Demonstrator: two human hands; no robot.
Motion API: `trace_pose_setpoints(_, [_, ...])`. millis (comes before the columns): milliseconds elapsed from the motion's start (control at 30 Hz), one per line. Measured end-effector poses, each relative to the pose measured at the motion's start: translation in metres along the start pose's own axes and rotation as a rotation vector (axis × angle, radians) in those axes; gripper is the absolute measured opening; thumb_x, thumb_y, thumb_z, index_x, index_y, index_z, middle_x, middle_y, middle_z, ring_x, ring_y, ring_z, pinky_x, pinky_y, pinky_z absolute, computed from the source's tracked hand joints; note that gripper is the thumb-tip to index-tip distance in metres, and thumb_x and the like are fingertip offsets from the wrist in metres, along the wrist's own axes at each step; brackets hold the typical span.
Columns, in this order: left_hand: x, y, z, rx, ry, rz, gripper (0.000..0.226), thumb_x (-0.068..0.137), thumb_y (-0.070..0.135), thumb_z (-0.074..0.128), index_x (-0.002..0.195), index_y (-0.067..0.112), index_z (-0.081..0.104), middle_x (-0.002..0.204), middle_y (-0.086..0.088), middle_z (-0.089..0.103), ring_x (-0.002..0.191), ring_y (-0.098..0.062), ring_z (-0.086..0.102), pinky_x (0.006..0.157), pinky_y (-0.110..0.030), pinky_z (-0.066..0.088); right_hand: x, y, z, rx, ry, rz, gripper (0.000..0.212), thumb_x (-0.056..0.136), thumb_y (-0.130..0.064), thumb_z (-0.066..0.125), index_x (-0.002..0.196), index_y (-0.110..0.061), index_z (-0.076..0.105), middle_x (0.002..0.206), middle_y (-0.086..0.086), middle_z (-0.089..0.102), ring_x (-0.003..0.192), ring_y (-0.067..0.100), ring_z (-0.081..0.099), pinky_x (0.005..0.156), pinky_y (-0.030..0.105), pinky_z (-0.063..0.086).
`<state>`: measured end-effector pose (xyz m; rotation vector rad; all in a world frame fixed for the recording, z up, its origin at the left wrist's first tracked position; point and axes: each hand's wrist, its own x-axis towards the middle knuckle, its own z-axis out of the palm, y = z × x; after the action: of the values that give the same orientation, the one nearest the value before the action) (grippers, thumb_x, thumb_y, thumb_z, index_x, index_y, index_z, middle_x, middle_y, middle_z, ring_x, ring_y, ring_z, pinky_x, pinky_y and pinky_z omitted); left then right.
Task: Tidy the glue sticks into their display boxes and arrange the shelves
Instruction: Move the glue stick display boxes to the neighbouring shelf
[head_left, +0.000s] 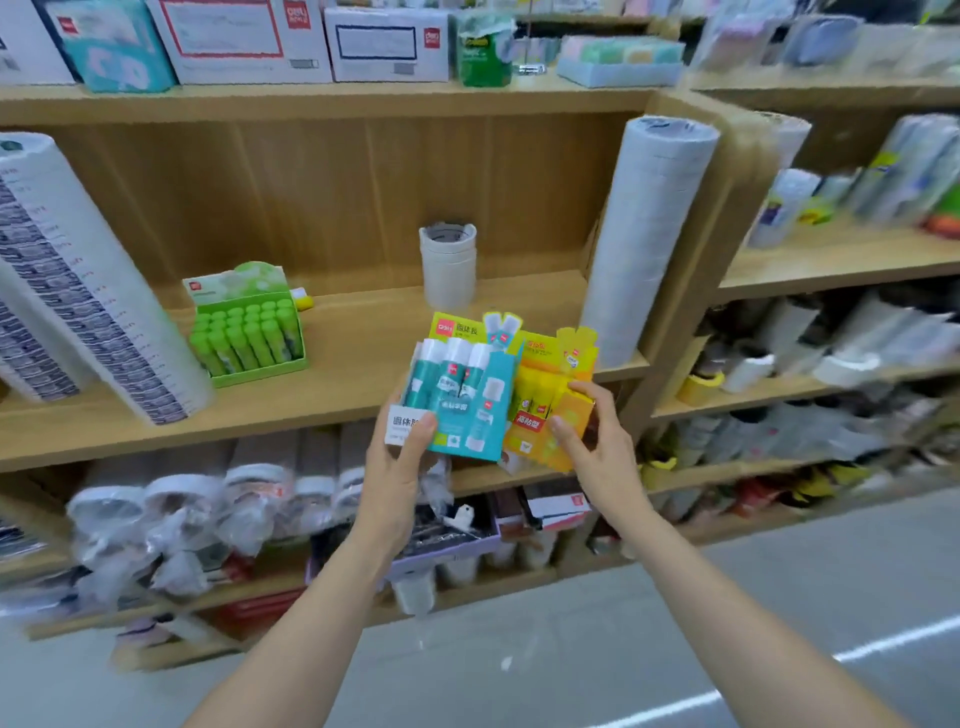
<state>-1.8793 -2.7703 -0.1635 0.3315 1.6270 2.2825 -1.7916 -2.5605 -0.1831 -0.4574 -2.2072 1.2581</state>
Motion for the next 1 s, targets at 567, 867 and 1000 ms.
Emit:
trace_pose_setpoints(567, [-0.076,-0.098,0.297,-0.116,-0.229,-0.064,0.061,0.082,0.031,0.068,0.138,0.03,0.043,0.129,0.001,0.063,0.121,-0.023,0.061,0.098,-0.054,0.049,-0.05,0.117,-0.303,-0.154,0.232,0.107,0.048,0.077,-0.07,0.057,0.119,-0.052,0.045,0.104,-0.003,0.067,0.093,0.021,0.065,0.079,0.048,0.055])
trace_pose_setpoints(867, [-0.017,-0.126,0.44,-0.117,-0.351,-0.041,0.057,0.084,0.031,0.065,0.138,0.03,0.045,0.126,0.001,0.064,0.117,-0.021,0.063,0.085,-0.04,0.058,0.007,0.165,-0.419,-0.176,0.378,0.081,0.039,0.081,-0.061,0.06,0.116,-0.052,0.045,0.112,-0.009,0.064,0.099,0.012,0.063,0.084,0.044,0.054])
trace_pose_setpoints(1000, [0.033,-0.132,0.493,-0.142,-0.355,-0.018,0.065,0.079,0.03,0.072,0.138,0.025,0.046,0.13,-0.004,0.063,0.117,-0.025,0.063,0.087,-0.044,0.057,0.06,0.188,-0.455,-0.171,0.402,0.059,0.041,0.079,-0.065,0.061,0.115,-0.057,0.045,0.116,-0.005,0.064,0.103,0.013,0.063,0.084,0.045,0.055])
